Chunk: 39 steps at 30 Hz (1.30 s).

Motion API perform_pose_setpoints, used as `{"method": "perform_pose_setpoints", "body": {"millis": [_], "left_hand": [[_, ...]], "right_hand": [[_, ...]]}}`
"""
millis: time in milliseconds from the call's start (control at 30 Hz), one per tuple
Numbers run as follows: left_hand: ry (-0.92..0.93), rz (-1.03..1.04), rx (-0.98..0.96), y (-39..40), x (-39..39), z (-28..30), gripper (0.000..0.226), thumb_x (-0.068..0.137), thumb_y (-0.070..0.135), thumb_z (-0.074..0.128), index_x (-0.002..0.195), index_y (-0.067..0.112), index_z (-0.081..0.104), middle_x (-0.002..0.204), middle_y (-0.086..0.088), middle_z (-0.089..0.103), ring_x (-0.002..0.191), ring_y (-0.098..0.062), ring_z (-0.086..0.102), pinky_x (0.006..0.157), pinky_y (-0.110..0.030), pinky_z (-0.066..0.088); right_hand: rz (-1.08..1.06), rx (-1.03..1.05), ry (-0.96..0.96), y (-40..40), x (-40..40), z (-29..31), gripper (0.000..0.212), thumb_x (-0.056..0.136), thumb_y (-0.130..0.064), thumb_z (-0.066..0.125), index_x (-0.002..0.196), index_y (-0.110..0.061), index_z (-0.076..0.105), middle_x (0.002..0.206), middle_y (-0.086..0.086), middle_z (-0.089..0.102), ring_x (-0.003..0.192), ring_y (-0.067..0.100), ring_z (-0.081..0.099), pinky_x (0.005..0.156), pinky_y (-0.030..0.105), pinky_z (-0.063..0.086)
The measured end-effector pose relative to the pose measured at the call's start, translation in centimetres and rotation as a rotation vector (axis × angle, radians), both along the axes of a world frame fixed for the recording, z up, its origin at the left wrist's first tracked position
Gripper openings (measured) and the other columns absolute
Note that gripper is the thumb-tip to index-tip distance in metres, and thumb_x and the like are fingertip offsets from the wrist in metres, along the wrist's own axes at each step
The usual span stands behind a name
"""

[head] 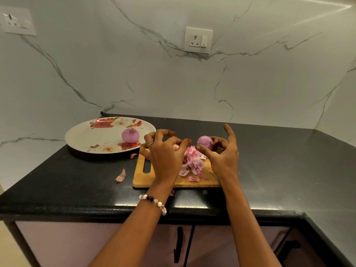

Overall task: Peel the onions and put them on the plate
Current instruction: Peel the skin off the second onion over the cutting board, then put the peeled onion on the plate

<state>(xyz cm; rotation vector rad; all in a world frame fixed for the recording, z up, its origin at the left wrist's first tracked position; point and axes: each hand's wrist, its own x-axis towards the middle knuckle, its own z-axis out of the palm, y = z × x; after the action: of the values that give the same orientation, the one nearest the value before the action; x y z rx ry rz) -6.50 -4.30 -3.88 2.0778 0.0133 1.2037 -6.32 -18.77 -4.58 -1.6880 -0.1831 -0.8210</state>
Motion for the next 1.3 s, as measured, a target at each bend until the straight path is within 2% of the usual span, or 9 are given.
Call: {"method": "perform_pose_setpoints", "body": {"millis": [133, 267, 367, 533, 767, 933, 1067, 1167, 1300], "left_hand": [[0.011, -0.052, 0.011, -0.1, -0.1, 0.0, 0.044, 0.077, 0.029, 0.075, 0.118, 0.036, 0.061, 0.088, 0.013, 0.067, 0.098, -0.014, 0.056, 0.09, -0.05, 0.029], [-0.037, -0.163, -0.212, 0.0, -0.5, 0.9, 0.035, 0.088, 0.054, 0.05, 0.11, 0.032, 0.065, 0.077, 0.012, 0.07, 0.082, -0.004, 0.062, 0.1, -0.05, 0.022], [-0.024, -0.238, -0.329, 1.0, 0.2, 1.4, 0.024, 0.093, 0.038, 0.053, 0.111, 0.028, 0.066, 0.087, 0.012, 0.071, 0.087, -0.006, 0.065, 0.096, -0.049, 0.04], [0.112, -0.301, -0.52, 4.3, 0.9, 4.7, 0.018, 0.089, 0.02, 0.064, 0.106, 0.014, 0.069, 0.096, 0.004, 0.069, 0.086, -0.006, 0.061, 0.072, -0.011, 0.048], [0.3, -0.219, -0.304, 11.0, 1.8, 5.0, 0.024, 0.075, 0.016, 0.078, 0.094, 0.03, 0.072, 0.119, 0.005, 0.064, 0.107, -0.013, 0.056, 0.095, -0.044, 0.045], [0.344, 0.028, -0.317, 14.9, 2.4, 4.6, 0.024, 0.081, 0.041, 0.07, 0.092, 0.021, 0.073, 0.107, 0.002, 0.07, 0.108, -0.022, 0.054, 0.085, -0.037, 0.021], [0.358, 0.01, -0.334, 17.5, 3.1, 4.1, 0.012, 0.081, 0.035, 0.072, 0.087, 0.025, 0.073, 0.094, 0.005, 0.071, 0.1, -0.02, 0.059, 0.095, -0.045, 0.032], [0.366, -0.008, -0.362, 18.8, 3.3, 3.7, 0.0, 0.082, 0.033, 0.071, 0.082, 0.033, 0.072, 0.094, 0.01, 0.07, 0.099, -0.017, 0.059, 0.097, -0.055, 0.037], [0.361, -0.095, -0.426, 20.1, 3.2, 2.7, 0.021, 0.082, 0.031, 0.071, 0.064, 0.04, 0.067, 0.081, 0.014, 0.071, 0.09, -0.015, 0.064, 0.089, -0.057, 0.047]], "right_hand": [[-0.002, -0.016, 0.012, 0.0, -0.1, 0.0, 0.109, 0.062, -0.039, 0.087, 0.153, -0.02, 0.03, 0.104, 0.002, 0.068, 0.097, 0.015, 0.067, 0.089, 0.023, 0.056], [-0.01, -0.06, 0.017, 0.1, -0.4, 0.0, 0.107, 0.062, -0.043, 0.085, 0.152, -0.02, 0.032, 0.102, -0.002, 0.066, 0.097, 0.013, 0.066, 0.085, 0.016, 0.054], [-0.005, -0.116, 0.009, 0.4, -0.6, 0.1, 0.103, 0.064, -0.043, 0.084, 0.151, -0.018, 0.034, 0.098, -0.011, 0.063, 0.094, 0.008, 0.065, 0.081, 0.008, 0.05], [0.009, -0.096, 0.021, 0.8, -0.9, 0.5, 0.096, 0.066, -0.038, 0.084, 0.148, -0.019, 0.039, 0.104, -0.004, 0.065, 0.096, 0.008, 0.066, 0.083, 0.012, 0.053], [0.156, -0.092, 0.184, 4.5, 1.1, 4.7, 0.084, 0.072, -0.023, 0.086, 0.144, -0.02, 0.043, 0.108, 0.001, 0.067, 0.101, 0.017, 0.067, 0.094, 0.033, 0.056], [0.311, -0.27, 0.349, 11.0, 5.9, 8.3, 0.092, 0.071, -0.001, 0.085, 0.147, -0.017, 0.036, 0.104, 0.004, 0.062, 0.098, 0.019, 0.064, 0.09, 0.031, 0.055], [0.276, -0.478, 0.497, 15.5, 10.5, 9.0, 0.09, 0.072, 0.007, 0.082, 0.146, -0.01, 0.033, 0.116, 0.017, 0.056, 0.077, 0.017, 0.061, 0.067, 0.025, 0.057], [0.196, -0.679, 0.571, 17.8, 13.7, 7.7, 0.08, 0.072, -0.003, 0.086, 0.135, -0.003, 0.036, 0.122, 0.021, 0.054, 0.099, 0.032, 0.064, 0.088, 0.043, 0.057], [0.112, -0.779, 0.584, 19.3, 16.1, 6.1, 0.069, 0.08, -0.014, 0.082, 0.13, -0.003, 0.037, 0.125, 0.022, 0.054, 0.111, 0.037, 0.059, 0.094, 0.045, 0.054]]}}
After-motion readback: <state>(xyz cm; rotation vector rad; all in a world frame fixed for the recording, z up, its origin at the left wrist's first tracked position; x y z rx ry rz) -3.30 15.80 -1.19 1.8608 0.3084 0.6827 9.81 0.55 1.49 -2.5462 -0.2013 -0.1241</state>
